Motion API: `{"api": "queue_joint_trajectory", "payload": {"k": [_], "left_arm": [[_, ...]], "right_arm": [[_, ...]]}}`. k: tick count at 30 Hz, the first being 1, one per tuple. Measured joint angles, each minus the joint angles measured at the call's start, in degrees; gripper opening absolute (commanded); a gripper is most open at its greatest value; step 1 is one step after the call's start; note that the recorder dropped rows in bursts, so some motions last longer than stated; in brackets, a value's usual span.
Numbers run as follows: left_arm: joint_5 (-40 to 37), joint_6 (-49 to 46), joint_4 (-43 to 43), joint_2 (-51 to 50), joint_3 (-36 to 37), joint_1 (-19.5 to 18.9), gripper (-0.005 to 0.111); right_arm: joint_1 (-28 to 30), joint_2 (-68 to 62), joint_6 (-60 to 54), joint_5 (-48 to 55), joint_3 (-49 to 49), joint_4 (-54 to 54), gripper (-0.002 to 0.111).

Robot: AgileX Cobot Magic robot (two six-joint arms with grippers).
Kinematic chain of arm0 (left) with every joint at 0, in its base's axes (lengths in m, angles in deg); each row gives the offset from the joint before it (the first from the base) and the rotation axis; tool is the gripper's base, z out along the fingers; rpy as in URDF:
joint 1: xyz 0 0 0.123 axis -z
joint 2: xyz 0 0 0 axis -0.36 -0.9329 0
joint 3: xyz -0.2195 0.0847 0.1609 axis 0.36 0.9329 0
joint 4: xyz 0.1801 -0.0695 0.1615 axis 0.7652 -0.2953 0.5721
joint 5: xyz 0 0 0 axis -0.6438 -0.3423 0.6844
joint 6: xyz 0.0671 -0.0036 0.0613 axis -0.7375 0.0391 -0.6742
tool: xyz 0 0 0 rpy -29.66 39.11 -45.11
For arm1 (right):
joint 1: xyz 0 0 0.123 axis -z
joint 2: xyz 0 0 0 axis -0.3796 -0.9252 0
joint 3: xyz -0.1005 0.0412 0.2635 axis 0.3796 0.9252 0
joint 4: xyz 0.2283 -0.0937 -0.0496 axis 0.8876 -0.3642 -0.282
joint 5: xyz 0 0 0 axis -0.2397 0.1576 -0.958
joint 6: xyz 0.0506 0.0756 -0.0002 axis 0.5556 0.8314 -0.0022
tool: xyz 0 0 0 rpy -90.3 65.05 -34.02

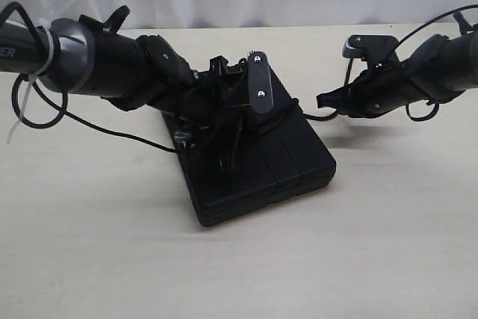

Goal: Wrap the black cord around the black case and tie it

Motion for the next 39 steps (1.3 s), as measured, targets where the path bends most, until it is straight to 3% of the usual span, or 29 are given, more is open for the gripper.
{"api": "queue_joint_trajectory", "payload": {"k": [6,23,28,35,39], "left_arm": [[6.7,0.1,0.0,0.9,0.0,0.0,0.0],[9.3,0.1,-1.0,4.0,0.0,0.0,0.0],[1.0,0.1,1.2,4.0,0.0,-0.5,0.001],[-8.2,1.1,1.8,4.1,0.0,-1.4,0.031],[-13.5,0.5,3.1,5.6,0.0,-1.4,0.036]], "right_arm": [[0.0,0.0,0.0,0.0,0.0,0.0,0.004],[0.0,5.6,-0.3,5.2,-0.9,2.6,0.004],[0.0,8.0,-0.9,10.6,-0.9,2.9,0.004],[0.0,7.7,-1.3,11.6,-0.9,2.9,0.004],[0.0,7.5,-1.4,11.6,-0.9,2.9,0.004]]}}
